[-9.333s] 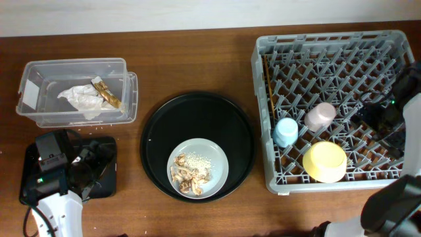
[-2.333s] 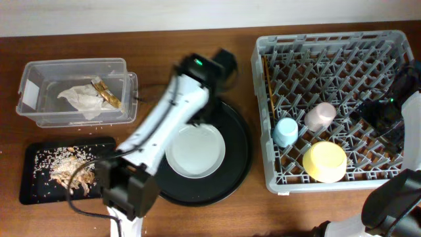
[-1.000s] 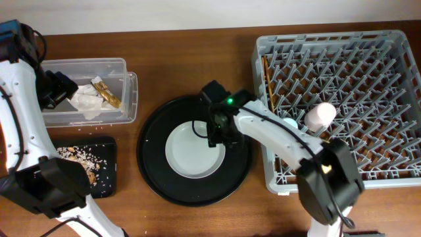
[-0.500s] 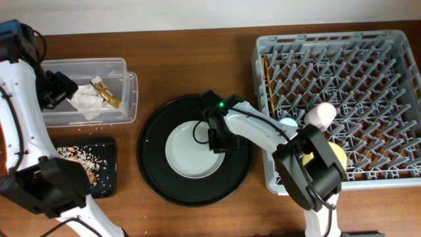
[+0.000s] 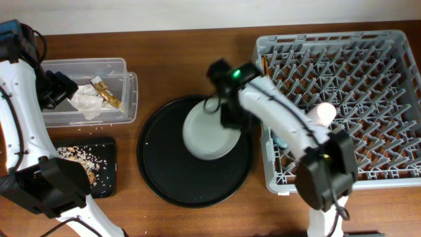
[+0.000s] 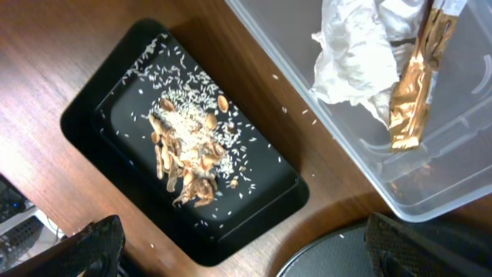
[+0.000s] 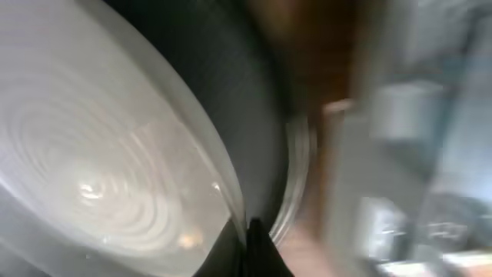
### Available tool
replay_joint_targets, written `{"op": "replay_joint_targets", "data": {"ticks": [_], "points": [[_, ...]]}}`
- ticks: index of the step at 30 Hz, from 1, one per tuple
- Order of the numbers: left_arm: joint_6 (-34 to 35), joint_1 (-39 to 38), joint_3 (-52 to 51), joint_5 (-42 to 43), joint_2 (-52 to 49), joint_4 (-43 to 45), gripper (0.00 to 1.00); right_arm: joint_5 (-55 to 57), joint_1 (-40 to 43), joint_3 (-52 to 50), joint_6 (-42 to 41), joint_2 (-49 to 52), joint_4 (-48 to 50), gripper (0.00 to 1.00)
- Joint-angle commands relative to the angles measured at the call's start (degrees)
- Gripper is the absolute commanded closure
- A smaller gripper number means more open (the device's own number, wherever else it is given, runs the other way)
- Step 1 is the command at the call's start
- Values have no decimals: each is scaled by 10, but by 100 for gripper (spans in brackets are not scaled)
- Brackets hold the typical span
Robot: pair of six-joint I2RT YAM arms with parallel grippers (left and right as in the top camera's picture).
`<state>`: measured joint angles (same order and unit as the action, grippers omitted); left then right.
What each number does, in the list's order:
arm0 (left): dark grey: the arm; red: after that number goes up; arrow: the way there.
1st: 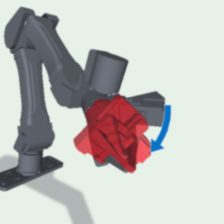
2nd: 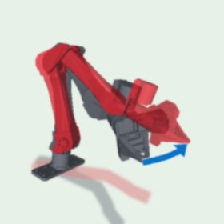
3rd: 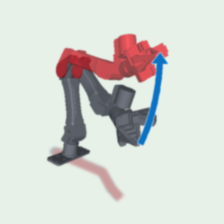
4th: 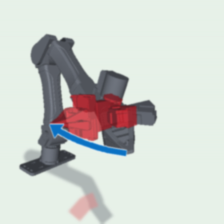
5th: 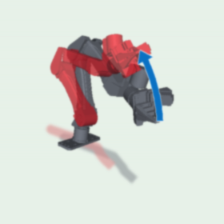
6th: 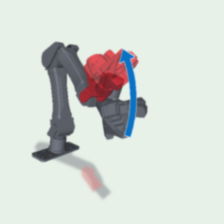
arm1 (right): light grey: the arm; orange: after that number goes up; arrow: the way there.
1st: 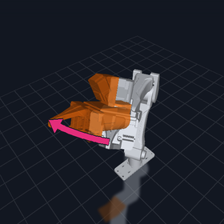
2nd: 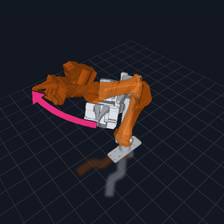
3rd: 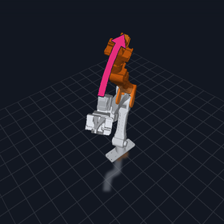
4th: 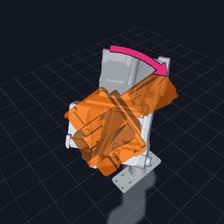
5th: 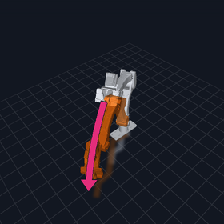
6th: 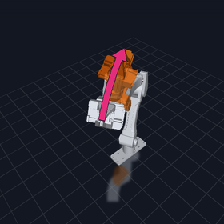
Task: Sort waste into correct bins and load items into the dishwasher rack
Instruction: 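Carry the plate to the rack and stand it upright at the back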
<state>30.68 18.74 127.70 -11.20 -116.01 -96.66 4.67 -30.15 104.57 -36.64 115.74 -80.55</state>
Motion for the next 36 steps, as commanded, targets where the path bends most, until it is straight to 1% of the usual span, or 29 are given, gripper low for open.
{"op": "replay_joint_targets", "data": {"ticks": [1,2,4,6,9,11,16,22,27,28,31,33,34,36], "points": [[-3,3,-1,-6,17,0,1,152,51,113,0,-48,-73,96],[-3,3,-1,-6,17,0,1,202,75,146,-1,-51,-94,96],[-3,3,-1,-6,17,0,1,268,114,169,-4,-51,-94,96],[-3,3,-1,-6,17,0,1,316,154,169,-6,-50,-69,96],[-3,3,-1,-6,17,0,1,347,202,168,-5,-49,-1,96],[-3,3,-1,-6,17,0,1,360,213,167,-5,-46,30,96],[-3,3,-1,-6,17,0,1,367,198,138,-6,-16,88,96],[-3,3,-1,-6,17,0,1,366,168,136,-14,24,88,96],[-3,3,-1,-6,17,0,1,433,151,134,-16,39,73,96],[-3,3,-1,-6,17,0,1,463,143,134,-16,39,69,96],[-3,3,-1,-6,17,0,1,458,131,133,-16,39,64,96],[-3,3,-1,-6,17,0,1,402,115,133,-16,39,64,91],[-3,3,-1,-6,17,0,1,388,112,133,-16,39,64,85],[-3,3,-1,-6,17,0,1,358,100,133,-16,39,64,62]]}}
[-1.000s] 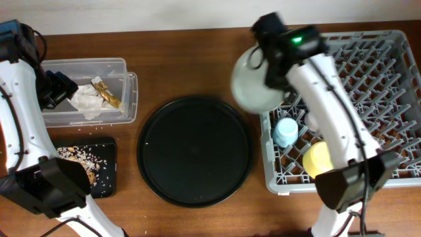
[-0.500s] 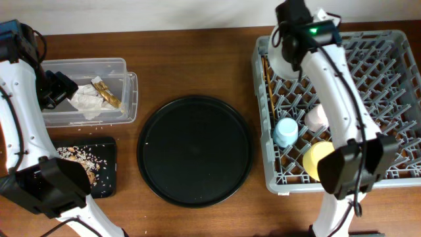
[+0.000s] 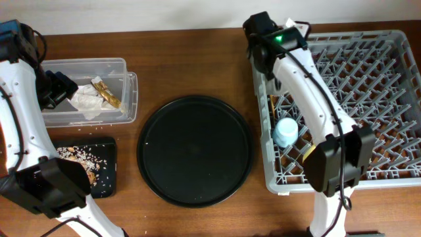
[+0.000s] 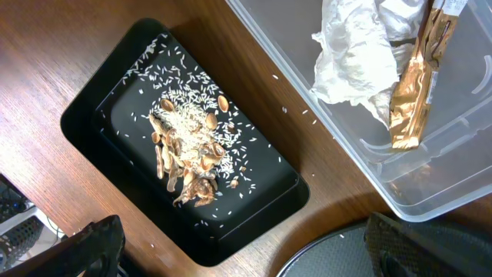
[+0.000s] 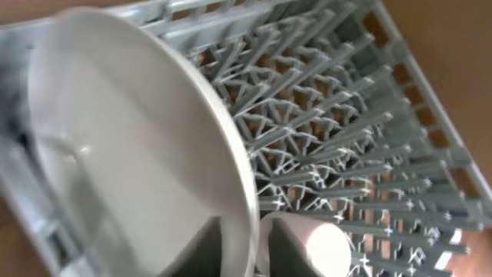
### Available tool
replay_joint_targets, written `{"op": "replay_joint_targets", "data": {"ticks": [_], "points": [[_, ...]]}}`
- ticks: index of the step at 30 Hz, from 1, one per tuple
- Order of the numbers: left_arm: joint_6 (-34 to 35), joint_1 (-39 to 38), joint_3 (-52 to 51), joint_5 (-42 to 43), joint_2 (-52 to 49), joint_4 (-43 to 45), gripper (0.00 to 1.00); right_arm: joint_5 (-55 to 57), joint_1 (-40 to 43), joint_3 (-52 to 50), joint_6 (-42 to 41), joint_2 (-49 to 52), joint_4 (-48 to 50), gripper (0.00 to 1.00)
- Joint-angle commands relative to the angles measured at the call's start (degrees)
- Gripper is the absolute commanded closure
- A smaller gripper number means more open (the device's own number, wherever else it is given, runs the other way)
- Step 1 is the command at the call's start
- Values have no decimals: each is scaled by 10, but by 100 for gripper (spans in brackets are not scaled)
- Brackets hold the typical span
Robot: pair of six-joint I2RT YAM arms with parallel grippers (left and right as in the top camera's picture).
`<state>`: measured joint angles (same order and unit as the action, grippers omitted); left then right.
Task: Sort waste into correct bins and load items into the dishwasher rack
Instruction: 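Carry the plate to the rack and stand it upright at the back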
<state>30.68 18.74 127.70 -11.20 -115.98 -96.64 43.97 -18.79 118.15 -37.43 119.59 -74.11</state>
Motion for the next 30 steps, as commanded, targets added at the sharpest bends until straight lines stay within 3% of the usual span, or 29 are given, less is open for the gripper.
{"op": "replay_joint_targets", "data": {"ticks": [1,6,7,8,15,20,24,30], "points": [[-3,3,-1,-6,17,-1,1,-37,-19,-2,-8,0,-6,54],[-3,3,-1,-6,17,-1,1,-88,-37,-1,-8,-48,-57,37],[-3,3,-1,-6,17,-1,1,-106,-40,-1,-8,-78,-75,24],[-3,3,-1,-6,17,-1,1,-121,-41,-1,-8,-105,-90,1],[-3,3,-1,-6,17,0,1,-228,-68,-3,-32,-271,-221,1],[-3,3,-1,-6,17,0,1,-153,-238,-92,-99,-365,-232,1],[-3,3,-1,-6,17,-1,1,-172,-325,-119,-98,-367,-232,1],[-3,3,-1,-6,17,0,1,-205,-326,-119,-98,-358,-232,1]]}}
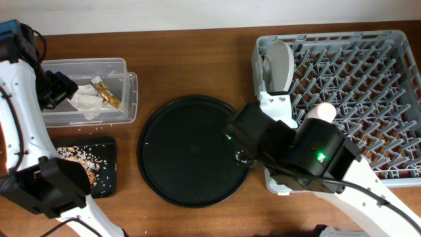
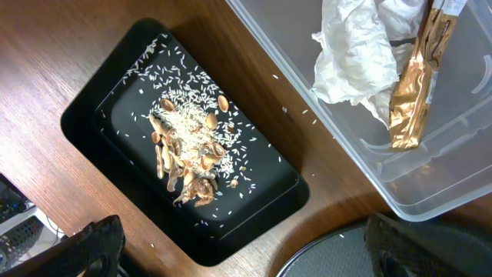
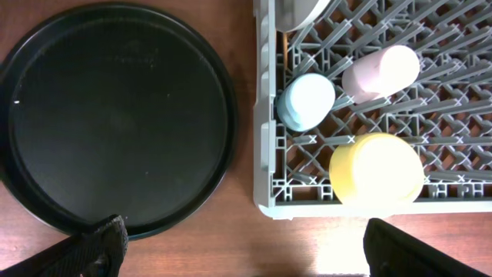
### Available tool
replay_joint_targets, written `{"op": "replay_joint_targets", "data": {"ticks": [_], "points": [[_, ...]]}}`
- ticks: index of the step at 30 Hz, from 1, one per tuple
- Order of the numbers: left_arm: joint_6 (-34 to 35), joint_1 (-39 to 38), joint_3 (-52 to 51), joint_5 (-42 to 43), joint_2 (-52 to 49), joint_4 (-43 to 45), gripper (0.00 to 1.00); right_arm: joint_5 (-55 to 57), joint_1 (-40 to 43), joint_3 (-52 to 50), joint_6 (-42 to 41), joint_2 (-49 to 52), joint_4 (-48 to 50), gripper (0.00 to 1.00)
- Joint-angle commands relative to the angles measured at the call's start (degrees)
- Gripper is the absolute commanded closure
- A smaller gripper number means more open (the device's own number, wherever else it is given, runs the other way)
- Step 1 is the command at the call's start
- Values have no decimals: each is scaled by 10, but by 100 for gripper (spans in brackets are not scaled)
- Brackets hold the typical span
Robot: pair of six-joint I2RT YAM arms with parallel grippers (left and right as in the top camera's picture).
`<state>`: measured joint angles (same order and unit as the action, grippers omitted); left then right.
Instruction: Sort waste into correct bins and load items into the dishwasher rack
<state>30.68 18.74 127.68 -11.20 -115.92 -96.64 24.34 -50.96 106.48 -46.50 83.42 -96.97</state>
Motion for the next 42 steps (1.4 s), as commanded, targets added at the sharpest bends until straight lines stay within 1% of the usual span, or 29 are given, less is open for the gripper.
{"op": "replay_joint_targets", "data": {"ticks": [1,5,8,13,14,15,19,22,25,26,29,30,31,33,37,41,42], "points": [[-3,3,-1,-6,16,-1,1,-17,-4,-2,-7,4,-3,1],[-3,3,-1,-6,16,-1,1,-24,-4,-2,16,4,-3,1],[-3,3,-1,-6,16,-1,1,-86,-4,-8,121,9,6,1],[-3,3,-1,-6,16,-1,1,-108,-4,-78,287,0,155,1],[-3,3,-1,-6,16,-1,1,-131,-3,-109,341,-10,205,1],[-3,3,-1,-6,16,-1,1,-139,-3,-134,365,-20,237,1],[-3,3,-1,-6,16,-1,1,-149,11,-247,377,-99,344,1],[-3,3,-1,-6,16,-1,1,-212,74,-371,378,-195,438,1],[-3,3,-1,-6,16,-1,1,-299,153,-499,439,-295,553,1],[-3,3,-1,-6,16,-1,1,-318,177,-541,448,-329,586,1],[-3,3,-1,-6,16,-1,1,-368,256,-681,446,-461,680,1],[-3,3,-1,-6,16,0,1,-382,287,-743,445,-519,724,2],[-3,3,-1,-6,16,-1,1,-391,307,-780,444,-556,751,1],[-3,3,-1,-6,16,-1,1,-392,352,-872,413,-649,815,1],[-3,3,-1,-6,16,-1,1,-376,386,-959,411,-745,884,1],[-3,3,-1,-6,16,-1,1,-302,413,-992,410,-820,885,1],[-3,3,-1,-6,16,-1,1,-275,418,-998,386,-828,885,1]]}}
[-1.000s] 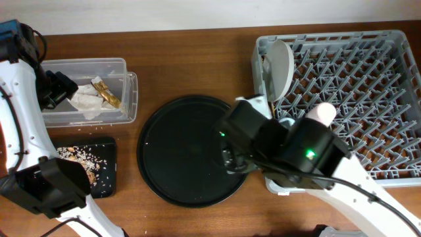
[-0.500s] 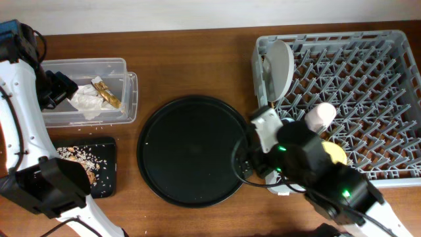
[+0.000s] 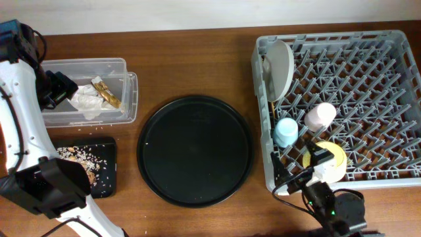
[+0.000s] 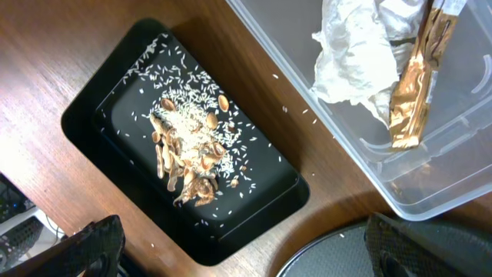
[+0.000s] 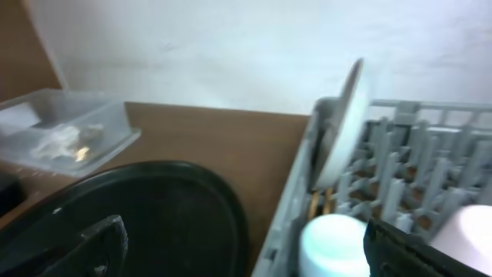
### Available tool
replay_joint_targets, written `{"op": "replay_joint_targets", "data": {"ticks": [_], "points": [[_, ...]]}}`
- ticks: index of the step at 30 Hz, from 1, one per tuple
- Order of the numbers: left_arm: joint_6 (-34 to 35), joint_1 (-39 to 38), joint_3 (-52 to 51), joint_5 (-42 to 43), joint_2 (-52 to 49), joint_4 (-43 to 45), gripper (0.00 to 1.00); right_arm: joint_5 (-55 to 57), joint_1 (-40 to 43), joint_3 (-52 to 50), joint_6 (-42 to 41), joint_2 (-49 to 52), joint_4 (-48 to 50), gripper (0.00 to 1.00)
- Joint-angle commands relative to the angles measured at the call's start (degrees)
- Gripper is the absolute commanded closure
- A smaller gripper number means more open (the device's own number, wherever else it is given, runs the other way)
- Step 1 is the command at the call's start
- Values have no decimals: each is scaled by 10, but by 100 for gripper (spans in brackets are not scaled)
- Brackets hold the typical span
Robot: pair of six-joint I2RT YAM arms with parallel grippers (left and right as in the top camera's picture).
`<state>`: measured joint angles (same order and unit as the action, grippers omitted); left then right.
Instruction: Sort waste into correct bins and load items into the dishwasher rack
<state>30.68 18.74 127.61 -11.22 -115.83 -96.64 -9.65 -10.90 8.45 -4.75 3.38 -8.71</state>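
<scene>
A grey dishwasher rack [image 3: 395, 39] fills the right side. In it a white plate [image 3: 280, 63] stands on edge at the far left corner, with a blue cup [image 3: 285, 131], a pink cup [image 3: 320, 115] and a yellow cup [image 3: 331, 162] near the front. My right gripper [image 5: 254, 252] is open and empty, low at the table's front edge, facing the plate [image 5: 344, 127] and blue cup [image 5: 330, 245]. My left gripper [image 4: 254, 261] is open and empty, high above the waste bins.
A large round black tray [image 3: 195, 151] lies bare in the middle. A clear bin [image 3: 125, 72] at the left holds crumpled tissue [image 4: 354, 54] and a gold wrapper [image 4: 411, 85]. A small black tray [image 4: 92, 115] before it holds rice and food scraps.
My right arm was above the front left of the rack, looking down. It now sits low at the table's front edge, looking level across the table. The left arm has not moved.
My right gripper was at the white plate lying on the round black tray. Then it held the plate over the rack's far left corner. Then the plate stood in the rack and the gripper was open above; now it is low at the front edge.
</scene>
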Motion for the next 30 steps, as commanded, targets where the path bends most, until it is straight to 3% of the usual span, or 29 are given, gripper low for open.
{"op": "replay_joint_targets", "data": {"ticks": [1,8,19,30], "points": [[-3,3,0,-6,15,-1,1,79,20,-21,-43,-31,2,1],[-3,3,0,-6,15,0,1,103,21,-81,-42,-32,70,1],[-3,3,0,-6,15,-1,1,102,36,-81,106,-32,40,1],[-3,3,0,-6,15,-1,1,102,105,-81,103,-32,41,1]]}}
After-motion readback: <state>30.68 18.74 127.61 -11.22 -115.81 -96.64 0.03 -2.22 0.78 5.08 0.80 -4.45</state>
